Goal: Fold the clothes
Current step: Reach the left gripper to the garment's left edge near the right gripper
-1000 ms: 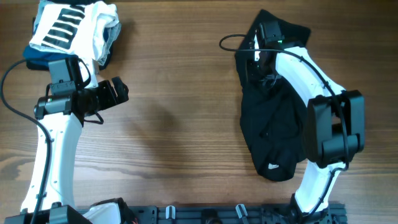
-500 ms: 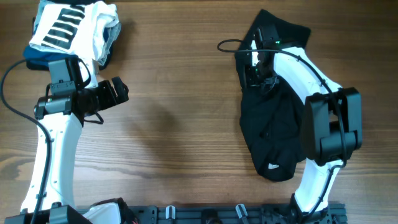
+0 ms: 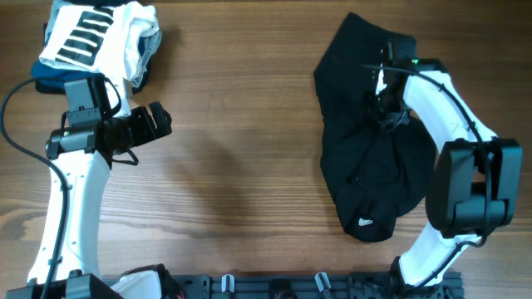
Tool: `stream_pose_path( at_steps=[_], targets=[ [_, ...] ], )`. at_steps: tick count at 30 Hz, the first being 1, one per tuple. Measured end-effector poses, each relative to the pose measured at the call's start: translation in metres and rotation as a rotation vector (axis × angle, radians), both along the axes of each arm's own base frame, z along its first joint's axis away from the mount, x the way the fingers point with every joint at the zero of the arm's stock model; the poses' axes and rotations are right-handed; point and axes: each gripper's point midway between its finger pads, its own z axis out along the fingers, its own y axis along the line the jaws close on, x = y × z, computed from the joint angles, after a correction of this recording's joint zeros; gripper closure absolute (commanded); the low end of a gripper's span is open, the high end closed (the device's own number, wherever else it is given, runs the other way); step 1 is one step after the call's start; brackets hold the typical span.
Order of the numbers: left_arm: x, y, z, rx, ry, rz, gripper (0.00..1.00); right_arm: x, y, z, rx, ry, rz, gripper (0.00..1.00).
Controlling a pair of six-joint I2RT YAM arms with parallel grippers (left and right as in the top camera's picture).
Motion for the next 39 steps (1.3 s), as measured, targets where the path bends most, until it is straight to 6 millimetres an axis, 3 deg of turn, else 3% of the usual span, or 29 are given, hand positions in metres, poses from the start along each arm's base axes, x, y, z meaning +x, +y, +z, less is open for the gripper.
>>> stream_pose_path(
  at_steps=[1,7,9,13,15,17,19,24,27,30,33,36,39],
  targets=[
    [0.000,0.000,0.000,0.000,-0.001,0.000,0.00,-0.002,0.001,-0.003,0.003,0.003,0.001,0.96],
    [0.004,0.001,0.002,0.003,-0.019,0.000,0.01,-0.007,0.002,0.000,0.012,0.029,-0.007,0.96],
    [0.012,0.000,0.008,-0.001,-0.060,-0.004,0.02,-0.001,0.003,0.026,0.013,0.022,-0.006,0.96],
    [0.029,-0.010,0.021,-0.035,-0.150,-0.044,0.02,0.022,0.004,0.129,0.023,-0.178,0.010,0.96],
    [0.036,-0.021,0.027,-0.042,-0.188,-0.080,0.02,0.015,0.004,0.178,0.028,-0.287,0.011,0.96],
    [0.040,-0.033,0.032,-0.048,-0.216,-0.115,0.02,-0.002,0.001,0.214,0.029,-0.362,0.008,0.96],
    [0.047,-0.050,0.038,-0.053,-0.257,-0.165,0.00,-0.019,-0.009,0.236,0.026,-0.400,-0.017,0.96],
    [0.074,-0.107,0.033,-0.076,-0.335,-0.310,0.00,-0.043,-0.033,0.254,0.062,-0.424,-0.064,0.96],
    [0.096,-0.156,0.016,-0.146,-0.381,-0.403,0.00,-0.057,-0.031,0.273,0.093,-0.485,-0.035,0.95],
    [0.119,-0.194,0.020,-0.225,-0.496,-0.448,0.00,-0.071,-0.026,0.285,0.103,-0.513,-0.009,0.96],
    [0.129,-0.238,0.005,-0.332,-0.520,-0.481,0.00,-0.079,-0.023,0.288,0.111,-0.513,0.003,0.96],
    [0.129,-0.276,-0.021,-0.388,-0.437,-0.516,0.00,-0.079,-0.023,0.287,0.110,-0.508,0.008,0.96],
    [0.133,-0.319,-0.030,-0.415,-0.387,-0.572,0.00,-0.079,-0.023,0.287,0.107,-0.510,0.013,0.96]
  ],
)
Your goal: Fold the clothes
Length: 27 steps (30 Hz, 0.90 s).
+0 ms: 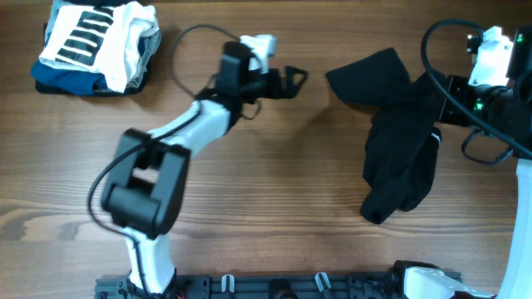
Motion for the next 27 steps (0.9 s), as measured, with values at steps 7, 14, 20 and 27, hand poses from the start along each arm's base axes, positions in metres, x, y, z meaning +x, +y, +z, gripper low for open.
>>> stream_pose_path(
  at_steps=[7,14,20,27],
  targets=[
    [-0.012,-0.082,0.003,-0.004,-0.042,-0.124,0.00,0.000,0.000,0.000,-0.007,-0.004,0.009,0.96],
    [-0.033,-0.101,-0.045,0.088,0.022,-0.151,0.00,0.002,0.000,0.001,-0.010,-0.012,0.012,0.96],
    [-0.041,-0.106,-0.049,0.140,-0.034,-0.215,0.01,0.004,0.000,0.002,-0.017,-0.021,0.022,0.96],
    [-0.074,-0.155,-0.047,0.291,-0.381,-0.432,0.03,0.008,-0.001,-0.001,-0.020,-0.011,0.027,0.96]
  ],
)
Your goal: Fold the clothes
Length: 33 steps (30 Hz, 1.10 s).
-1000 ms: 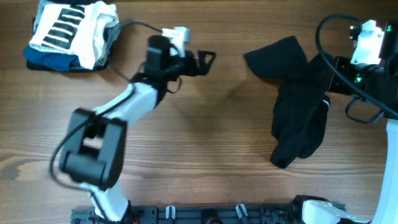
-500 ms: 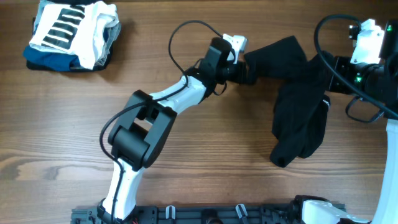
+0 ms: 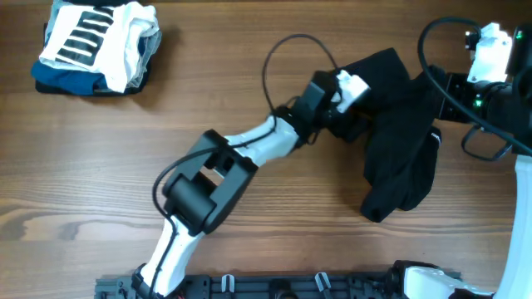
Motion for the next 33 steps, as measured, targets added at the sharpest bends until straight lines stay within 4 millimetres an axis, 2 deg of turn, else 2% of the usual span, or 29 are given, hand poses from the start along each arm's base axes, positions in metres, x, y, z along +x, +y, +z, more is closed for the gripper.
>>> stream_pose_path(
  at_steps=[2,5,6,7,8,9,14,17,19,23,24,25,27,29,30,32,33],
  targets=[
    [-0.001,-0.011,0.001,-0.002,-0.075,-0.012,0.06,0.001,0.000,-0.002,-0.002,0.006,0.003,0.96],
    [0.015,-0.020,0.012,-0.047,-0.205,0.022,0.16,-0.001,0.000,-0.003,-0.003,0.016,0.007,0.96],
    [0.019,-0.021,0.015,-0.062,-0.236,0.033,0.27,-0.001,0.000,-0.004,-0.003,0.019,0.007,0.95],
    [0.025,-0.022,0.016,-0.073,-0.267,0.046,0.50,-0.002,0.000,-0.004,-0.004,0.021,0.009,0.96],
    [0.026,-0.021,0.014,-0.069,-0.273,0.049,0.84,-0.002,0.000,-0.004,-0.004,0.021,0.010,0.96],
    [0.028,-0.020,0.012,-0.068,-0.274,0.054,0.96,-0.002,0.000,-0.004,-0.004,0.021,0.010,0.96],
    [0.032,-0.018,0.011,-0.068,-0.284,0.081,0.96,-0.002,0.000,-0.004,-0.006,0.020,0.012,0.96],
    [0.032,-0.002,-0.003,0.019,-0.189,0.128,0.96,0.001,0.000,-0.002,-0.007,0.007,0.013,0.96],
    [0.035,0.015,0.003,0.063,-0.144,0.156,0.96,0.008,0.001,0.003,-0.003,-0.030,0.018,0.96],
    [0.056,0.107,0.072,0.136,-0.022,0.348,0.96,0.019,0.005,0.012,0.013,-0.087,0.036,0.96],
    [0.060,0.134,0.091,0.142,-0.006,0.402,0.96,0.021,0.005,0.013,0.017,-0.095,0.040,0.96],
    [0.066,0.167,0.119,0.129,-0.006,0.468,0.96,0.024,0.006,0.013,0.021,-0.102,0.044,0.96],
    [0.066,0.214,0.155,0.118,-0.006,0.555,0.96,0.035,0.007,0.013,0.028,-0.122,0.051,0.96],
    [0.056,0.244,0.187,0.103,-0.014,0.604,0.96,0.049,0.007,0.013,0.032,-0.144,0.058,0.96],
    [0.047,0.257,0.209,0.081,-0.036,0.625,0.96,0.056,0.006,0.012,0.034,-0.153,0.060,0.96],
    [0.036,0.267,0.239,0.044,-0.078,0.637,0.96,0.066,0.002,0.014,0.028,-0.179,0.060,0.96],
    [0.023,0.273,0.263,0.014,-0.115,0.640,0.96,0.069,-0.004,0.016,0.021,-0.196,0.054,0.96]
  ],
)
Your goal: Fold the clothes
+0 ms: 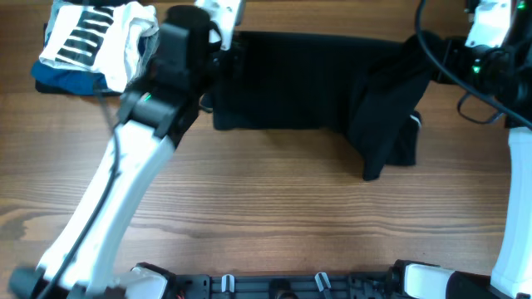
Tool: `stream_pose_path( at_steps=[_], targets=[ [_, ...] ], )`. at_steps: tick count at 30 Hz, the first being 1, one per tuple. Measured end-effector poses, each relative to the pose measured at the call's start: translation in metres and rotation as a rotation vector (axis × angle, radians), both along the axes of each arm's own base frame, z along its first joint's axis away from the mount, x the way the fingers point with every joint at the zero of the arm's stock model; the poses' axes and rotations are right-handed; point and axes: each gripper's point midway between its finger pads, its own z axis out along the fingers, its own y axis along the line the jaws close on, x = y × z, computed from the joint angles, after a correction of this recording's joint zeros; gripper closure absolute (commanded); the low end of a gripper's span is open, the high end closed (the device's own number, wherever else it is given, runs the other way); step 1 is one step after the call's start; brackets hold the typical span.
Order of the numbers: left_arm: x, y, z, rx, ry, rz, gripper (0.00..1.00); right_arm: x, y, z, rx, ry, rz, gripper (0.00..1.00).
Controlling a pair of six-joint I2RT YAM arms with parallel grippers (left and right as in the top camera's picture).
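A black garment [307, 83] hangs stretched wide across the far middle of the table. Its right part droops in a fold down to about the table's middle. My left gripper [224, 54] is at the garment's upper left corner and is shut on the cloth. My right gripper [434, 60] is at the upper right corner, also shut on the cloth. The fingertips of both are mostly hidden by dark fabric.
A pile of folded clothes [91, 46], white with black stripes on top and blue beneath, sits at the far left corner. The wooden table [274, 224] runs to a black rack [274, 286] along its near edge.
My left gripper has moved from the middle of the garment to the far left with a corner in it. The cloth is now spread wide between both grippers instead of bunched at the right.
At first the black garment lay crumpled at the right with my right gripper on it and my left arm near the folded pile. Then the right gripper held it up while the left was nearby. The left gripper then reached the cloth, and now both hold it stretched.
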Motion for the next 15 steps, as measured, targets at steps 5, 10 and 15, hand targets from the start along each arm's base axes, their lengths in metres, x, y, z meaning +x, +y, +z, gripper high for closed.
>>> stream_pose_path(
  at_steps=[5,10,15],
  targets=[
    [-0.043,0.026,0.072,-0.050,-0.155,0.033,0.96,-0.003,-0.021,0.003,-0.007,-0.024,0.028,0.96],
    [-0.070,0.050,0.110,-0.066,-0.258,0.103,0.96,-0.008,-0.021,0.030,-0.010,-0.083,0.056,0.96],
    [-0.086,0.059,0.114,-0.061,-0.253,0.111,0.85,-0.023,-0.017,0.055,-0.019,-0.126,0.066,0.96]
  ],
)
